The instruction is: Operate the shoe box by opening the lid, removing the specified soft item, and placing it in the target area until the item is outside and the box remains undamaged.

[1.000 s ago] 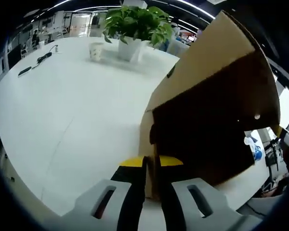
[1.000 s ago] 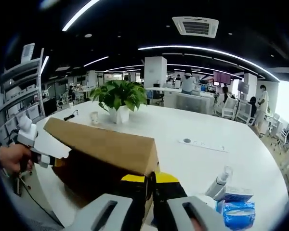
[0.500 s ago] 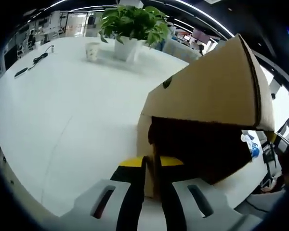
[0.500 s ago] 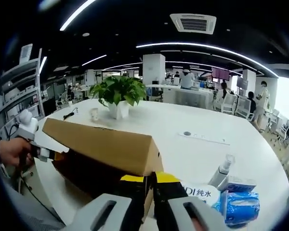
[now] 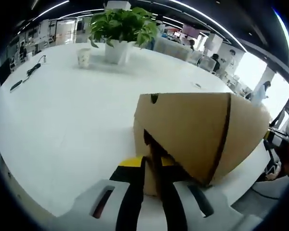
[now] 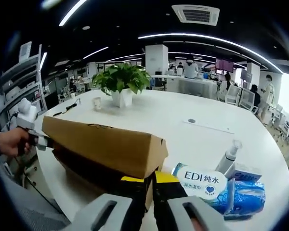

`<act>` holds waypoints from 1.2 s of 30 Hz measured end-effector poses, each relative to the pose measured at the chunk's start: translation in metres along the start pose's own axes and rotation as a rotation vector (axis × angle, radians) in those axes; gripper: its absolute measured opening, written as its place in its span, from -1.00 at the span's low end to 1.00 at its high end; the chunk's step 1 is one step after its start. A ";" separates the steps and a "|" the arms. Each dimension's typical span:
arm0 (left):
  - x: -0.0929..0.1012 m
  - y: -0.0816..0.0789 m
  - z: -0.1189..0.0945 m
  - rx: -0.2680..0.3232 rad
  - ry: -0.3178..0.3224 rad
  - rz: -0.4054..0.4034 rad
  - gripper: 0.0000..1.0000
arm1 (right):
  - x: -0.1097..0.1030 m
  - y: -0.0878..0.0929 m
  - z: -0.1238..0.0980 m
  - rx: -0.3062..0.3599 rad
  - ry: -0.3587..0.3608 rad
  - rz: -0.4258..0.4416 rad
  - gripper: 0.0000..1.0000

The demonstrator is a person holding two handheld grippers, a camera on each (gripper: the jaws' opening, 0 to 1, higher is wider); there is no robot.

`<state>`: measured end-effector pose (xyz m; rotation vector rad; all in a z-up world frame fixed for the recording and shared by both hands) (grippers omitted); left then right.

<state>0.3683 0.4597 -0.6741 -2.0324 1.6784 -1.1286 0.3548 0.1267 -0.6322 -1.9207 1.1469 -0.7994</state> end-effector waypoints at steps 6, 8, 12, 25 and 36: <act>-0.003 -0.004 -0.007 0.056 0.021 0.045 -0.84 | -0.002 0.003 0.000 -0.011 -0.009 0.005 -1.00; -0.003 -0.005 -0.009 0.059 0.034 0.049 -0.84 | -0.001 0.004 0.000 -0.012 -0.013 0.003 -1.00; -0.006 -0.005 -0.017 0.068 0.035 0.074 -0.82 | 0.000 0.006 0.000 -0.016 -0.011 0.005 -1.00; -0.014 -0.007 -0.044 0.126 0.032 0.081 -0.84 | 0.003 0.023 -0.005 -0.060 -0.034 -0.015 -1.00; -0.008 -0.007 -0.051 0.127 0.035 0.095 -0.84 | 0.002 0.035 -0.005 -0.095 -0.056 -0.016 -1.00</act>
Point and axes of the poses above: the point that each gripper's makers call its tool centre point, and the gripper's own axes: z roughly forward along the fingers, x roughly to its right, y roughly out of its underside, the point moved 7 cm from there along -z, roughly backward along the fingers, and after that the axes turned 11 degrees about -z, right-handed, at the moved point
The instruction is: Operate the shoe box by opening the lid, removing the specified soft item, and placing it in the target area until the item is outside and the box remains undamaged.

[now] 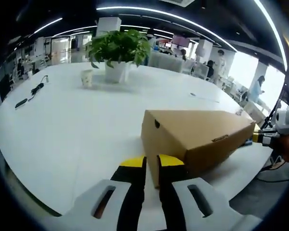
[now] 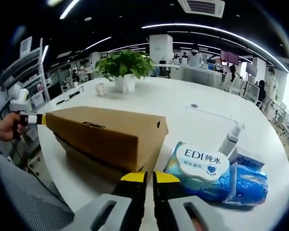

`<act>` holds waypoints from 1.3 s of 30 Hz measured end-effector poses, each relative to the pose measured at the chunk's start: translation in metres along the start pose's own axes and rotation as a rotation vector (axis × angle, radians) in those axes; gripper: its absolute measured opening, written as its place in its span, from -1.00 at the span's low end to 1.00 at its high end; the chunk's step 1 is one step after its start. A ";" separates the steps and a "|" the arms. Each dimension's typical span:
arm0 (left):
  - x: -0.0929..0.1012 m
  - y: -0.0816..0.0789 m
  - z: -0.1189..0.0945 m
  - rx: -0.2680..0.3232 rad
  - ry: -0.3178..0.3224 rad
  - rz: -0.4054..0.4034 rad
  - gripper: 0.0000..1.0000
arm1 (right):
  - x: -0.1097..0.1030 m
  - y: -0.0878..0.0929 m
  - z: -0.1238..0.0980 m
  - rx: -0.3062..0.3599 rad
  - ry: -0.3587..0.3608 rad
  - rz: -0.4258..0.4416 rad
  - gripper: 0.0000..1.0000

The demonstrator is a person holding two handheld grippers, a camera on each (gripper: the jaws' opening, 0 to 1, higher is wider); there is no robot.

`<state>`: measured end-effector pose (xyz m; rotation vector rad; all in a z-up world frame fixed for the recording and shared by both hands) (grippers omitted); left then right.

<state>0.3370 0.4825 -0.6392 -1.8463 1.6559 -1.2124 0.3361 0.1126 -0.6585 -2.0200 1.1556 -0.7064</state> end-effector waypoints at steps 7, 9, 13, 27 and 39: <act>-0.001 0.000 -0.004 0.000 -0.006 -0.001 -0.84 | 0.002 0.006 -0.002 -0.019 -0.007 -0.011 -0.99; -0.002 0.001 -0.005 -0.004 -0.012 -0.007 -0.84 | 0.006 0.007 -0.003 -0.019 -0.012 -0.002 -0.98; -0.006 0.000 -0.005 -0.006 -0.023 -0.029 -0.84 | 0.011 0.004 -0.006 -0.015 -0.001 0.002 -0.97; 0.019 -0.006 0.008 -0.037 0.090 -0.051 -0.32 | 0.008 -0.028 -0.001 0.091 -0.112 0.148 -0.49; 0.018 0.025 0.023 -0.176 0.115 -0.107 -0.47 | -0.010 -0.002 0.019 0.004 -0.202 0.330 -0.46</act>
Point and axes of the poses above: the point that each gripper's makers call its tool centre point, and the gripper's own axes: z roughly forward along the fingers, x roughly to its right, y roughly out of its underside, the point moved 7 cm from there along -z, roughly backward along the fingers, and after that the axes turned 11 degrees about -z, right-handed, at the moved point
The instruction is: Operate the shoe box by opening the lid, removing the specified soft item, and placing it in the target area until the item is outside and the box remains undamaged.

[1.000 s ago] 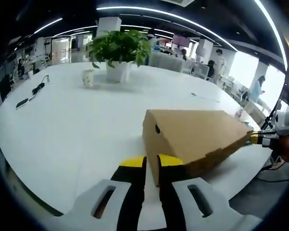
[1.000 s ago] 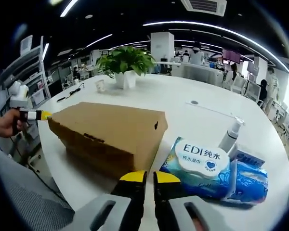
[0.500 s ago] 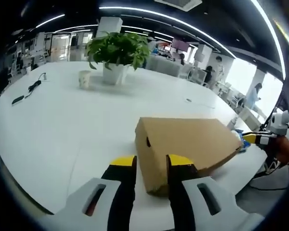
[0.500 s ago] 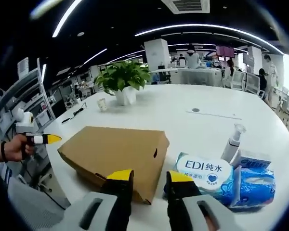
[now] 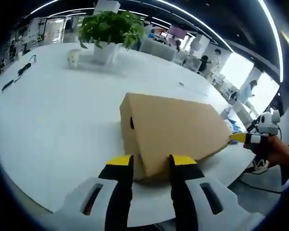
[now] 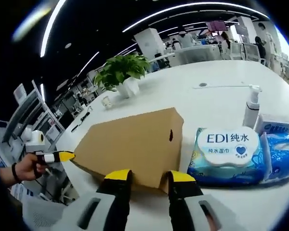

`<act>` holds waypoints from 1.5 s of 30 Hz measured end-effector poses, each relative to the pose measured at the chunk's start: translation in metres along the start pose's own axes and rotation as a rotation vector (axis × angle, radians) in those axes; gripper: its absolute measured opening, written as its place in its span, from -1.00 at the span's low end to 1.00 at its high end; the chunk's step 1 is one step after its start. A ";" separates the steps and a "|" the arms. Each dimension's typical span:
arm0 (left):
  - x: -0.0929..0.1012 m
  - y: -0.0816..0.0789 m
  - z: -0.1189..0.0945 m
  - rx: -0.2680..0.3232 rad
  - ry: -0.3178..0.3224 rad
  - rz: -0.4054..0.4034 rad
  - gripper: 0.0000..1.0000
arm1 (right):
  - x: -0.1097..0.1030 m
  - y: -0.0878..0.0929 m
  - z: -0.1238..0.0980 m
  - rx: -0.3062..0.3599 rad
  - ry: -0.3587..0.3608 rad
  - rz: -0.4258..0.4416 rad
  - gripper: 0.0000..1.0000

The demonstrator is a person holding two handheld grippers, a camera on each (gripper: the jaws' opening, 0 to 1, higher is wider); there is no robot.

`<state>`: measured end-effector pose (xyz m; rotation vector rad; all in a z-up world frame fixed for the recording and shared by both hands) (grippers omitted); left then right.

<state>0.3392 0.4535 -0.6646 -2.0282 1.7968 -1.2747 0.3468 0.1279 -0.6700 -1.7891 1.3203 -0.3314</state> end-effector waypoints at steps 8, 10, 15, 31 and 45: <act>-0.007 -0.011 0.009 -0.005 0.006 0.019 -0.47 | 0.001 -0.001 0.003 0.011 0.028 0.012 -0.47; -0.006 -0.017 0.013 -0.008 0.011 0.023 -0.47 | 0.001 -0.005 0.006 0.012 0.040 0.015 -0.47; -0.004 -0.041 0.036 -0.026 0.022 0.048 -0.48 | 0.006 -0.014 0.012 0.008 0.070 0.033 -0.47; 0.010 -0.073 0.073 -0.063 0.039 0.107 -0.50 | 0.030 -0.033 0.023 -0.004 0.128 0.066 -0.47; 0.009 -0.073 0.072 -0.063 0.035 0.116 -0.49 | 0.030 -0.034 0.023 -0.005 0.117 0.017 -0.46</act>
Point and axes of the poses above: the point that each gripper's makers call its tool centre point, and the gripper's own axes: z roughly forward along the fingers, x roughly to its right, y roughly out of its underside, the point moved 7 cm from there along -z, roughly backward along the fingers, and after that the axes turned 11 degrees about -z, right-handed, at the moved point
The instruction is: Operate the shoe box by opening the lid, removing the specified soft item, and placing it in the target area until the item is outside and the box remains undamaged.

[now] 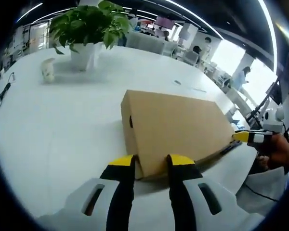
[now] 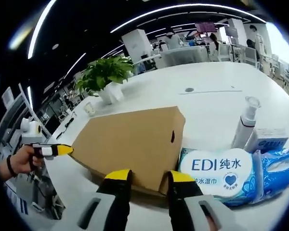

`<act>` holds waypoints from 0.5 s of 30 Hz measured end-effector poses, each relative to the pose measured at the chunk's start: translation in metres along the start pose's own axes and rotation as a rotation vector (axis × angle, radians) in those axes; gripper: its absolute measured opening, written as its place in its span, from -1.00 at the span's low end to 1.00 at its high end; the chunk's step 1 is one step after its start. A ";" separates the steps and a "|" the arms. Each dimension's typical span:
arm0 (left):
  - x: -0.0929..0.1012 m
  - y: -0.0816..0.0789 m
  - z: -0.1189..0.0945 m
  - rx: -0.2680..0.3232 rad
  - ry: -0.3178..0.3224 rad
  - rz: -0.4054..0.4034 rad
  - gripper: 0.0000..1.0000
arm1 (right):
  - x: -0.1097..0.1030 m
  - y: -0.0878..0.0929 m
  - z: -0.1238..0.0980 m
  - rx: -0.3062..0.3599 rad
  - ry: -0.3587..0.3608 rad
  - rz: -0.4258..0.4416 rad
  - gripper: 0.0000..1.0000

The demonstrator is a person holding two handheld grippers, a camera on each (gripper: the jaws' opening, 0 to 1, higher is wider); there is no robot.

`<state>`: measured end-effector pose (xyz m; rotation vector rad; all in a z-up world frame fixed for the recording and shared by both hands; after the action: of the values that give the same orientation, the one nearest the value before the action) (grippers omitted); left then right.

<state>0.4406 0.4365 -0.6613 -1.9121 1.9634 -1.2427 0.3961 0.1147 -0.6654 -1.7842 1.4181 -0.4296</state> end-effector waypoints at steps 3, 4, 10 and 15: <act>0.004 -0.001 -0.006 0.020 -0.021 0.054 -0.51 | 0.009 -0.003 -0.010 0.004 0.040 -0.054 -0.46; 0.007 -0.001 -0.009 0.030 -0.019 0.062 -0.48 | 0.012 -0.005 -0.016 0.023 0.041 -0.054 -0.43; 0.026 0.002 -0.031 0.101 -0.008 0.119 -0.30 | 0.038 -0.003 -0.069 0.097 0.085 -0.071 -0.21; 0.048 0.010 -0.046 0.125 0.021 0.183 -0.21 | 0.063 0.014 -0.121 0.132 0.162 -0.078 -0.05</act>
<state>0.3956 0.4135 -0.6164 -1.6277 1.9693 -1.3050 0.3236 0.0107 -0.6132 -1.7339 1.3986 -0.7064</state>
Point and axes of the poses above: the point that each gripper's makers call its tool centre point, and the gripper's own axes: z roughly forward along the fingers, x roughly to its right, y roughly out of its underside, the point moved 7 cm from there along -z, roughly backward along the fingers, and after that the axes turned 11 degrees about -z, right-handed, at the moved point
